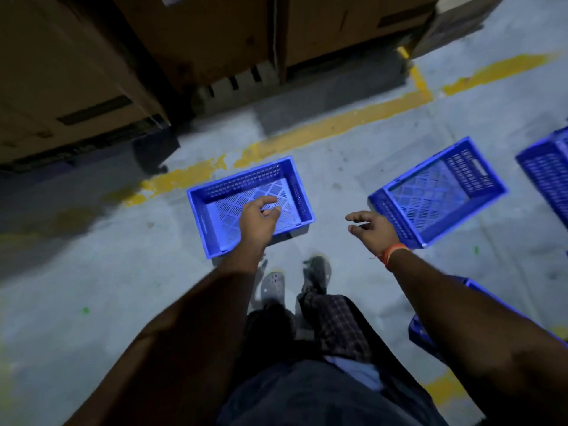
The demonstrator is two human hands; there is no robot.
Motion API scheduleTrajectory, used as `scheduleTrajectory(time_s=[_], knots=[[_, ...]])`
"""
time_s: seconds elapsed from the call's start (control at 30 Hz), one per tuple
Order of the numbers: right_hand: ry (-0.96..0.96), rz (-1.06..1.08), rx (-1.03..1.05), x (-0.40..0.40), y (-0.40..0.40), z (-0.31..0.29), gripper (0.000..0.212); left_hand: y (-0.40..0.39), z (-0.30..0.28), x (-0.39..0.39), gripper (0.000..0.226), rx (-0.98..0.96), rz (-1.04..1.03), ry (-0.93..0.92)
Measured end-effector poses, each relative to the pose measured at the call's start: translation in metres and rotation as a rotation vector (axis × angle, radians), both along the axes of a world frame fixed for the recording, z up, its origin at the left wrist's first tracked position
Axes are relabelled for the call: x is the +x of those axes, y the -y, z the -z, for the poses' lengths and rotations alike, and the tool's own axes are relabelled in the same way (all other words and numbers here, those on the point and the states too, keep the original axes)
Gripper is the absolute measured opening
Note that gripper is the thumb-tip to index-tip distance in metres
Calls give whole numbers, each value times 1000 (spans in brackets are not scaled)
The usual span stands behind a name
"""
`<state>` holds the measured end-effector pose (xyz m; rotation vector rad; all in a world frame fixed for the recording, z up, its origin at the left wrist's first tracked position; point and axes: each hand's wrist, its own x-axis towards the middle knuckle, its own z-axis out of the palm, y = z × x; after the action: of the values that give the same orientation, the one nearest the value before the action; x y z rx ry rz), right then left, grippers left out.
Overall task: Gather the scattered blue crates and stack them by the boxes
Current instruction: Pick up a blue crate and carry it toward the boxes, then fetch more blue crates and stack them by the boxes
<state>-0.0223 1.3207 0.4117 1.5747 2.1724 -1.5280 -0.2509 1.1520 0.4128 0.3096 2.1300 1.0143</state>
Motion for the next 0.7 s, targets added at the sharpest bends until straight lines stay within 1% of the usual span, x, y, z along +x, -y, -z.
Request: scheduleTrajectory(time_s=[0.1, 0.17, 0.27, 0.37, 0.53, 0.7], knots=[[-12, 64, 5, 37, 3, -28, 21, -15, -31, 21, 23, 24, 52, 12], [-9, 124, -2, 65, 4, -41, 21, -25, -46, 40, 21, 36, 138, -9], [-38, 278, 15, 111, 2, -56, 21, -48, -56, 72, 19, 30, 262, -38], [-47, 424, 25, 165, 2, -59, 22, -83, -60, 114, 17, 6, 401, -45], [-71, 642, 20, 279, 3, -53, 21, -155, -59, 223, 16, 32, 671, -83], [-67, 775, -8, 398, -13, -55, 24, -213, -44, 365, 16, 47, 879, -69]])
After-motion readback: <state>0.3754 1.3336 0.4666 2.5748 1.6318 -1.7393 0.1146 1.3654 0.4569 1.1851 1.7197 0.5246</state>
